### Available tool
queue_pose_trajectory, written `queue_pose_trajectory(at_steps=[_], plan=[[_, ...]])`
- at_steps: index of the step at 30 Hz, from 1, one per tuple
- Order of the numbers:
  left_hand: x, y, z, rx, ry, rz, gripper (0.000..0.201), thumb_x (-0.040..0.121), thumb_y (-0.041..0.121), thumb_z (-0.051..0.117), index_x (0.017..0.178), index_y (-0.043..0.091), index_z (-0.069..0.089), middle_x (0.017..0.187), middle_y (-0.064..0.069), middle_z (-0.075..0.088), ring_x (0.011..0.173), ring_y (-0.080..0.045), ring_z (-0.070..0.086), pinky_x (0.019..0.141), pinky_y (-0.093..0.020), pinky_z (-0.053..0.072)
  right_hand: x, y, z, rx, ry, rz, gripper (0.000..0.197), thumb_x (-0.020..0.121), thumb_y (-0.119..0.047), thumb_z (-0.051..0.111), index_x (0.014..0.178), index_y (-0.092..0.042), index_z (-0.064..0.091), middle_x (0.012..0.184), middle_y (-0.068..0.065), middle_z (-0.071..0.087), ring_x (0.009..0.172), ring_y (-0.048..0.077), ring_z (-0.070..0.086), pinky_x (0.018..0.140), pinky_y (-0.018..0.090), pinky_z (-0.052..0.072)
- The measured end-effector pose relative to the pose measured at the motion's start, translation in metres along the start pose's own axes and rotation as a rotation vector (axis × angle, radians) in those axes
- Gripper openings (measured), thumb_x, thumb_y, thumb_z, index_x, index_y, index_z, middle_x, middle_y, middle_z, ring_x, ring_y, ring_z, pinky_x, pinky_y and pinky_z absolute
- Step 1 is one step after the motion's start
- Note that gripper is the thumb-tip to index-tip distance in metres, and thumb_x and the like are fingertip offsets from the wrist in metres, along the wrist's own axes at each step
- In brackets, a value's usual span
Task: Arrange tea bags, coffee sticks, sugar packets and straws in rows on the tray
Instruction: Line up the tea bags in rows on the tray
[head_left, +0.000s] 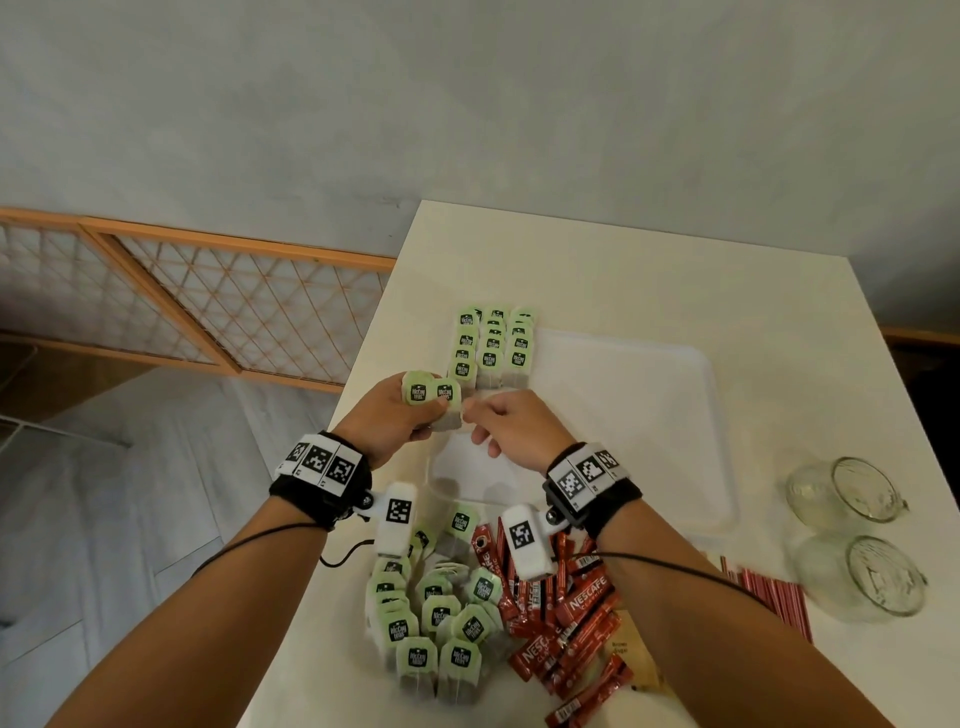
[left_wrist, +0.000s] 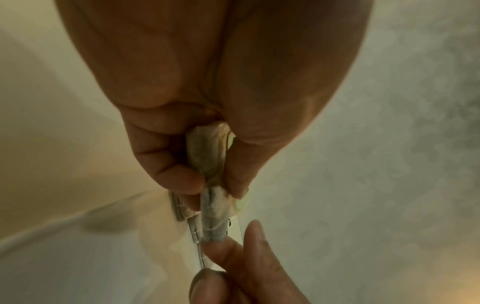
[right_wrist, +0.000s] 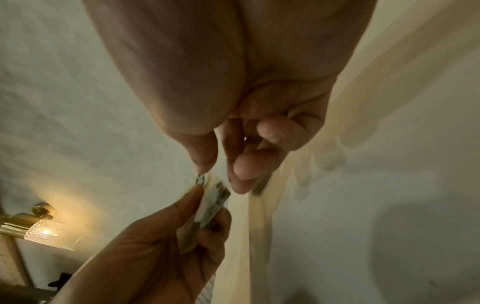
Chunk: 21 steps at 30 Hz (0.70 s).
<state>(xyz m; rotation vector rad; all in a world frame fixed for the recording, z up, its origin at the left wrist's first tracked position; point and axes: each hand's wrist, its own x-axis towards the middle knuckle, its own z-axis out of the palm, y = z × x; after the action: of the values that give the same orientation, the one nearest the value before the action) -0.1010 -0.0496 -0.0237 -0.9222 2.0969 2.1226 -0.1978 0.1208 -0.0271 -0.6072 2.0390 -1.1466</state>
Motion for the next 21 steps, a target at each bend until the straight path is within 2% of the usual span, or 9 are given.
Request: queue_pose_trajectory(at_steps=[2, 3, 7, 10, 12, 14, 16, 18, 21], plan=[[0.001, 0.001, 0.003, -0.001, -0.012, 0.004, 0.029, 0.094, 0.008, 0.066, 0.123, 0.004, 0.06, 0.096, -0.01, 0.067, 0.078, -0.016, 0.059, 0.064, -0.02, 0.055, -0.007, 0.004, 0.002, 0.016, -0.005, -0.016, 0.024, 0.1, -0.041, 0.06, 0.088, -0.026, 0.074, 0.076, -0.006, 0.072, 0.05, 0.003, 0.054, 0.051, 0.012, 0.042], [0.001, 0.001, 0.004, -0.005, -0.027, 0.005, 0.028, 0.094, 0.008, 0.066, 0.122, 0.004, 0.061, 0.096, -0.011, 0.067, 0.08, -0.017, 0.06, 0.064, -0.02, 0.055, -0.008, 0.007, 0.003, 0.019, -0.009, -0.029, 0.024, 0.1, -0.039, 0.061, 0.092, -0.022, 0.076, 0.077, -0.005, 0.072, 0.05, 0.003, 0.053, 0.052, 0.012, 0.043], [0.0, 0.002, 0.009, -0.017, -0.071, 0.005, 0.019, 0.095, 0.009, 0.066, 0.113, 0.01, 0.064, 0.096, -0.013, 0.068, 0.084, -0.022, 0.061, 0.066, -0.022, 0.055, -0.008, 0.017, 0.009, 0.049, 0.02, -0.039, 0.025, 0.099, -0.033, 0.064, 0.098, -0.011, 0.077, 0.076, -0.002, 0.072, 0.048, 0.004, 0.051, 0.055, 0.02, 0.045], [0.002, 0.003, 0.009, -0.048, -0.057, -0.022, 0.025, 0.095, 0.011, 0.066, 0.119, 0.005, 0.061, 0.098, -0.018, 0.065, 0.08, -0.023, 0.057, 0.07, -0.025, 0.056, -0.004, 0.022, 0.007, 0.058, 0.069, -0.033, 0.025, 0.098, -0.031, 0.065, 0.095, -0.009, 0.077, 0.083, 0.01, 0.074, 0.049, 0.007, 0.051, 0.055, 0.025, 0.045], [0.004, 0.003, 0.007, -0.069, -0.043, -0.045, 0.028, 0.096, 0.007, 0.063, 0.122, 0.001, 0.058, 0.106, -0.024, 0.066, 0.083, -0.023, 0.061, 0.074, -0.029, 0.057, 0.0, 0.023, 0.003, 0.07, 0.124, -0.011, 0.026, 0.098, -0.03, 0.066, 0.093, -0.007, 0.077, 0.084, 0.013, 0.075, 0.051, 0.011, 0.053, 0.056, 0.026, 0.047], [0.005, 0.002, 0.005, -0.09, -0.033, -0.067, 0.029, 0.095, -0.002, 0.057, 0.124, -0.001, 0.056, 0.112, -0.021, 0.067, 0.089, -0.025, 0.066, 0.077, -0.032, 0.056, 0.006, 0.023, -0.003, 0.081, 0.191, 0.027, 0.022, 0.097, -0.029, 0.066, 0.089, -0.01, 0.075, 0.081, 0.007, 0.076, 0.051, 0.01, 0.054, 0.056, 0.024, 0.047], [0.005, 0.002, 0.004, -0.132, -0.042, -0.094, 0.034, 0.092, -0.01, 0.051, 0.125, -0.001, 0.055, 0.109, -0.016, 0.066, 0.091, -0.027, 0.066, 0.078, -0.035, 0.057, 0.011, 0.023, -0.007, 0.114, 0.231, 0.073, 0.01, 0.097, -0.028, 0.067, 0.094, -0.02, 0.073, 0.08, 0.0, 0.077, 0.05, 0.008, 0.054, 0.054, 0.021, 0.047], [0.004, 0.003, 0.003, -0.177, -0.052, -0.114, 0.037, 0.091, -0.014, 0.046, 0.124, -0.001, 0.055, 0.107, -0.015, 0.064, 0.093, -0.029, 0.064, 0.083, -0.038, 0.057, 0.017, 0.024, -0.011, 0.11, 0.251, 0.097, 0.013, 0.097, -0.028, 0.067, 0.097, -0.018, 0.076, 0.079, 0.0, 0.077, 0.048, 0.007, 0.054, 0.05, 0.018, 0.046], [0.004, 0.004, 0.004, -0.235, -0.049, -0.128, 0.036, 0.093, -0.016, 0.044, 0.123, 0.002, 0.054, 0.108, -0.016, 0.064, 0.096, -0.033, 0.063, 0.086, -0.04, 0.057, 0.024, 0.024, -0.012, 0.081, 0.264, 0.137, 0.017, 0.097, -0.03, 0.067, 0.09, -0.018, 0.077, 0.079, 0.001, 0.078, 0.05, 0.008, 0.057, 0.052, 0.02, 0.047]])
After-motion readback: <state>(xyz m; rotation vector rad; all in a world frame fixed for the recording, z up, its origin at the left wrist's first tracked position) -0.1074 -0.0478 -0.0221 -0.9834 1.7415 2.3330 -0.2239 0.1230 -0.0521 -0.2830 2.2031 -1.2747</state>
